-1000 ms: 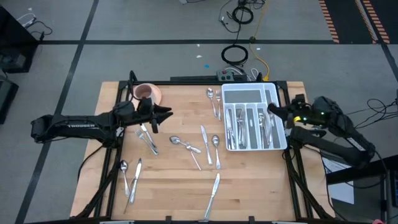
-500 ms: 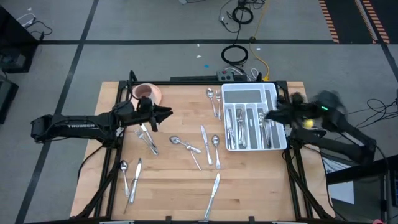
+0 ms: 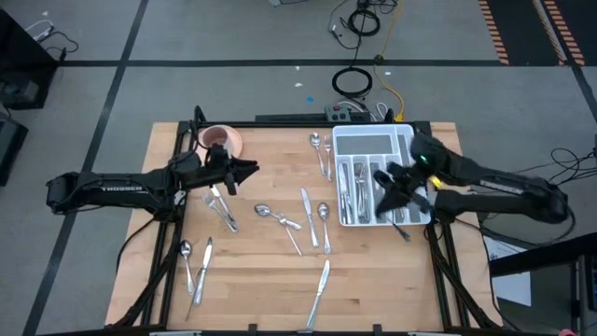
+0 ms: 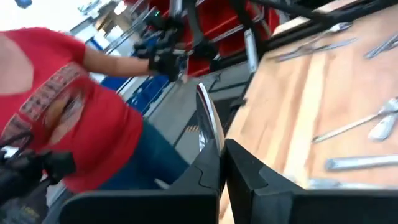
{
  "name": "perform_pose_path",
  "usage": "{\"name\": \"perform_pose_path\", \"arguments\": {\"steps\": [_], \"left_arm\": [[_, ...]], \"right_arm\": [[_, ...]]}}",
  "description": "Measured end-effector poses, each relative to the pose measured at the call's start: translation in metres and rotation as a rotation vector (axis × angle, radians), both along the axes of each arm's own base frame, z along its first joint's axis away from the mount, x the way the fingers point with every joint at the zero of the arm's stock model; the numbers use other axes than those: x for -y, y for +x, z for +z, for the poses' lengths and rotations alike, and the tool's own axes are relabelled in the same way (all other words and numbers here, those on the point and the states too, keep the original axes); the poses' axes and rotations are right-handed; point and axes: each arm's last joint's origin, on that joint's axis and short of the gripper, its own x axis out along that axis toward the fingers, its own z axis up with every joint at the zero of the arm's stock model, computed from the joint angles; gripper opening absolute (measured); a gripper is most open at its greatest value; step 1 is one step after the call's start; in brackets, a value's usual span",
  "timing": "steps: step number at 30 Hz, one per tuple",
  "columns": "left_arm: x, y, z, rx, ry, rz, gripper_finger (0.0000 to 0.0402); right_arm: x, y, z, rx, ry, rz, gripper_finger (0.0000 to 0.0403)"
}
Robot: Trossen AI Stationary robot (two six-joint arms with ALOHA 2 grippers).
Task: Sort silverware
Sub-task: Put the silver spoon into the silverware rack
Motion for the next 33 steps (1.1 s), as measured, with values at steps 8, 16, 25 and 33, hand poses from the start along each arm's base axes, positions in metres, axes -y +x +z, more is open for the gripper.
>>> {"name": "perform_pose_path", "arguments": {"steps": [8, 16, 25, 33], "left_arm": [[-0.002, -0.001, 0.0, 0.006, -0.021, 0.067, 0.0134], [-0.003, 0.0, -0.003, -0.009, -0.037, 0.113, 0.0134], [-0.002, 0.003, -0.005, -0.025, -0.037, 0.111, 0.0134], [-0.003, 0.003, -0.005, -0.036, -0.005, 0.109, 0.0134]], "right_arm": [[-0.026, -0.088, -0.034, 0.188, 0.05, -0.411, 0.0], [0.005, -0.071, -0.078, -0.227, -0.006, -0.917, 0.0], [0.023, -0.085, -0.071, -0.4, 0.126, -1.205, 0.0], [0.032, -0.093, -0.082, -0.552, 0.289, -1.425, 0.0]]}}
